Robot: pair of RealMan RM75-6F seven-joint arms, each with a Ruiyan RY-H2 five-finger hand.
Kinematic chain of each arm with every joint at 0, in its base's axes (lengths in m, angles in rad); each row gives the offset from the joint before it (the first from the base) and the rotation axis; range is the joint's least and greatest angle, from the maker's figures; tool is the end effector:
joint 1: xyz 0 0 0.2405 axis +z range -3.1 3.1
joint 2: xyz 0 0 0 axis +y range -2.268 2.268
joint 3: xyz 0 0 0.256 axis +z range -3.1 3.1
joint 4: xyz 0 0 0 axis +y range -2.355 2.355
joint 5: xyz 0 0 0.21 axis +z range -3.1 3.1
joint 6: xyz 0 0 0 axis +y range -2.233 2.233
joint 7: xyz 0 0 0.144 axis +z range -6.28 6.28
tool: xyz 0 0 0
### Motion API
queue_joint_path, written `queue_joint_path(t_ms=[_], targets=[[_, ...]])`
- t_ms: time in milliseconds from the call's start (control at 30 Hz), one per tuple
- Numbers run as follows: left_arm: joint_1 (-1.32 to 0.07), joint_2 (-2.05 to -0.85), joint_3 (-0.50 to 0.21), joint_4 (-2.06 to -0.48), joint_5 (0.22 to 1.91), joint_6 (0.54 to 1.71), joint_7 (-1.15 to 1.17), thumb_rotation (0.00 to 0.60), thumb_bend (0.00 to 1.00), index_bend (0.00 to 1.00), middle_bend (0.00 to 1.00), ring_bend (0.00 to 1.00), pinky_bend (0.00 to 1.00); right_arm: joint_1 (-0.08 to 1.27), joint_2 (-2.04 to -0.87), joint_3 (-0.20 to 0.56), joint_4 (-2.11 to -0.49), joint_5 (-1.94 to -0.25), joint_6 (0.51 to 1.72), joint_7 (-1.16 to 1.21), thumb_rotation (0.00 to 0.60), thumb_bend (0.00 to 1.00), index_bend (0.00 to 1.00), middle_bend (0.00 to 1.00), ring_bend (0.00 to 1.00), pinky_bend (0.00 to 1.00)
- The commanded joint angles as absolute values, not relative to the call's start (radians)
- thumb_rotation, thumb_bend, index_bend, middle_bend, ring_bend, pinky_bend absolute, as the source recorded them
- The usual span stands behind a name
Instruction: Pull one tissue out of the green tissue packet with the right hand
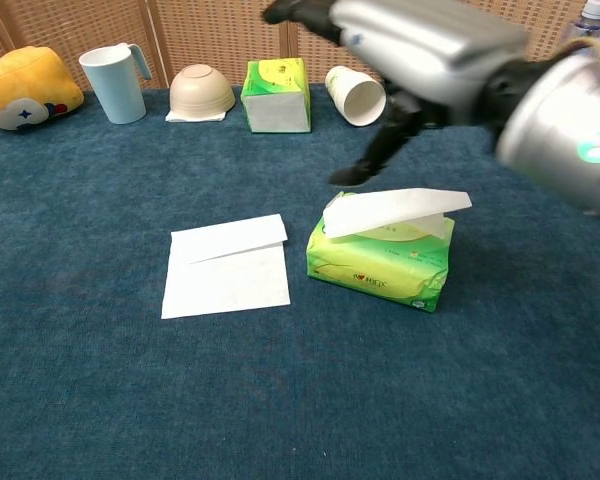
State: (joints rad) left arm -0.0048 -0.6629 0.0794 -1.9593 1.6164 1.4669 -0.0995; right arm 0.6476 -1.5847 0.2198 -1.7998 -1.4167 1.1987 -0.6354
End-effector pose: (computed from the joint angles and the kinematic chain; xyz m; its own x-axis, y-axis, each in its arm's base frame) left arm -0.2713 0.1276 0.2372 0.4011 0.1752 0.8991 0.9134 -0.0022 -0.4070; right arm -0.0579 -0.2771 0.0125 0.3864 0.0602 0.9204 -0.7408 -0.5743 0.3485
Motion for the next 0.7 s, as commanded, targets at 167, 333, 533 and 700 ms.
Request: queue_joint_path(t_ms=[167, 333, 533, 700], targets=[[-0.005, -0.663, 0.081, -1.971, 1.619, 1.467, -0.087, 0.6, 0.0, 0.0, 0.0, 0.0, 0.01, 0.472, -1.362, 0.037, -1.597, -1.673, 1.412, -0.213, 0.6, 0.0, 0.0, 0.0, 0.0, 0.14], [0.0, -0.668, 0.088, -1.986, 1.638, 1.471, -0.051, 0.6, 0.0, 0.0, 0.0, 0.0, 0.01, 0.379, -1.307, -0.01, -1.52, -1.689, 1.519, -0.097, 0.6, 0.0, 0.0, 0.0, 0.0, 0.13], [0.006, -0.677, 0.092, -1.992, 1.645, 1.475, -0.022, 0.6, 0.0, 0.0, 0.0, 0.0, 0.01, 0.282, -1.261, -0.033, -1.467, -1.676, 1.628, 0.055, 0.6, 0.0, 0.0, 0.0, 0.0, 0.12], [0.005, -0.681, 0.093, -1.996, 1.643, 1.471, -0.008, 0.6, 0.0, 0.0, 0.0, 0.0, 0.01, 0.227, -1.223, -0.048, -1.437, -1.659, 1.654, 0.069, 0.6, 0.0, 0.0, 0.0, 0.0, 0.12]])
